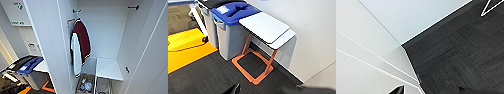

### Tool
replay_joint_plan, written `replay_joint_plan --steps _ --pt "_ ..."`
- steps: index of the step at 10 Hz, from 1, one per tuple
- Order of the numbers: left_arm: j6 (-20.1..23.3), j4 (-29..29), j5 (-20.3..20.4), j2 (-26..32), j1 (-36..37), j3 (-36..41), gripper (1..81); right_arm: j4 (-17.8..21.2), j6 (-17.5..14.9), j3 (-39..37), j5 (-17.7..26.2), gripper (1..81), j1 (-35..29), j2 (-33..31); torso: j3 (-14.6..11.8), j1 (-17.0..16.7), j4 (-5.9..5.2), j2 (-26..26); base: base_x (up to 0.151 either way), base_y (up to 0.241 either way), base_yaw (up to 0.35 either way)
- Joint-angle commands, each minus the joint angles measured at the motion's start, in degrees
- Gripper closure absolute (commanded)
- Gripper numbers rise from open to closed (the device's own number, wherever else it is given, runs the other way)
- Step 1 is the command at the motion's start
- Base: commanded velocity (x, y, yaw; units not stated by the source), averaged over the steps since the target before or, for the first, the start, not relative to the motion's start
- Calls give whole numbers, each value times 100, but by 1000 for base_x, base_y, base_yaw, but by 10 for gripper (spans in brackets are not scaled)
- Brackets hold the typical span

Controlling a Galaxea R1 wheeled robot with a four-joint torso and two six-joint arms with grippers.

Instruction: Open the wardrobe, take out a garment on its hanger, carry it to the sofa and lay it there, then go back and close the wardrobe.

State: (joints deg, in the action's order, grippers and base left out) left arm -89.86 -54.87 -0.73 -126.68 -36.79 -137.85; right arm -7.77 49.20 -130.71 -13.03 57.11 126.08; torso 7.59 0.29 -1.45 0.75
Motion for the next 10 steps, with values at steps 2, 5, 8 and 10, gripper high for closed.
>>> replay_joint_plan --steps 2,5,8,10 --pt "21 573 -674 -514 923 38 10 29 256 309 20 10 -757 -431 0 0 0 0 0 0 0" --pt "21 714 -1087 -1096 1283 56 10 29 301 609 -24 10 -880 -352 2 0 0 -2 0 0 0" --pt "21 855 -1377 -1799 1494 30 10 29 353 897 -67 10 -933 -212 5 5 0 -5 0 0 0" --pt "21 855 -1518 -2441 1521 -14 10 29 555 1268 -428 10 -767 -80 5 5 0 -6 0 0 0"
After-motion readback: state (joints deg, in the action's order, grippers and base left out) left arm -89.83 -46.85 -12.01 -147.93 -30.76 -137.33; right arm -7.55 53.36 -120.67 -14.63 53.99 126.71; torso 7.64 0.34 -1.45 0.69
